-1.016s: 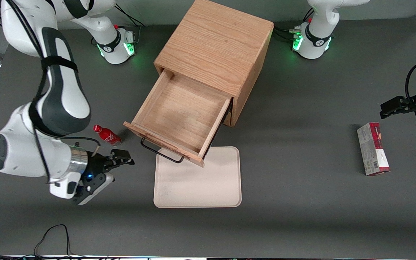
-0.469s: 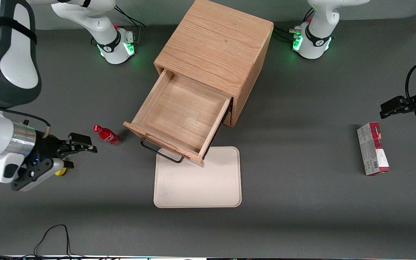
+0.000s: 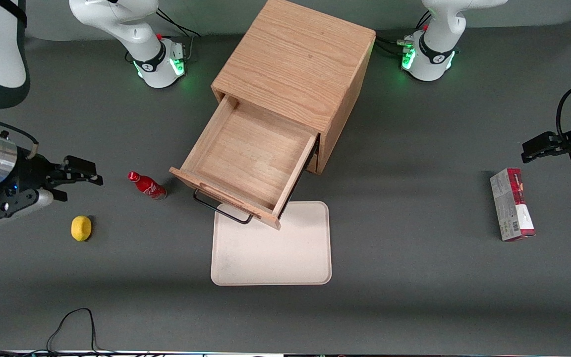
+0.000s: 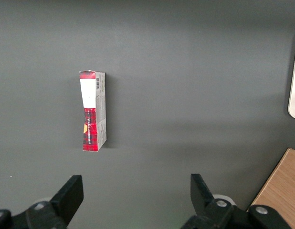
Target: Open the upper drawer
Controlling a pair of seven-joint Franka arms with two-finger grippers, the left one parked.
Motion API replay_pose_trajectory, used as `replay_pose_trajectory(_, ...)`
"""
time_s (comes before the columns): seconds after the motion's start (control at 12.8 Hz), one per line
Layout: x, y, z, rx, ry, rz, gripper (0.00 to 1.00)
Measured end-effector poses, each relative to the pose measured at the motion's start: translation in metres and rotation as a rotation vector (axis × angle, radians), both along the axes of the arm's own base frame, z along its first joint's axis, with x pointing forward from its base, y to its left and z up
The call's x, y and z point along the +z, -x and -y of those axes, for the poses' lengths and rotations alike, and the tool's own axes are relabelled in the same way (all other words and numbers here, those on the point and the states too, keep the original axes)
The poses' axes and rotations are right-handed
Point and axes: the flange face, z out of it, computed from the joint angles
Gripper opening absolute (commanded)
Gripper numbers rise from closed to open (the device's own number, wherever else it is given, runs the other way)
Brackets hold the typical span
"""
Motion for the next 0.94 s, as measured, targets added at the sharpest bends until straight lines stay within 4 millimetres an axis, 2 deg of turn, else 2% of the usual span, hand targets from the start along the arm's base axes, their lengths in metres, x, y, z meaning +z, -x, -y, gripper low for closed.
replay_pose_trajectory(0.31, 0.006, 0.031, 0.011, -0.034, 0.041, -0.024, 1.0)
replay_pose_trajectory(0.62, 0.008, 0.043, 0.022, -0.025, 0.125, -0.052, 1.0)
replay_pose_trajectory(0.78, 0.015, 0.047, 0.02, -0.022, 0.124, -0.043, 1.0)
replay_pose_trajectory(0.94, 0.02, 0.05, 0.008, -0.015, 0.124, -0.034, 1.0)
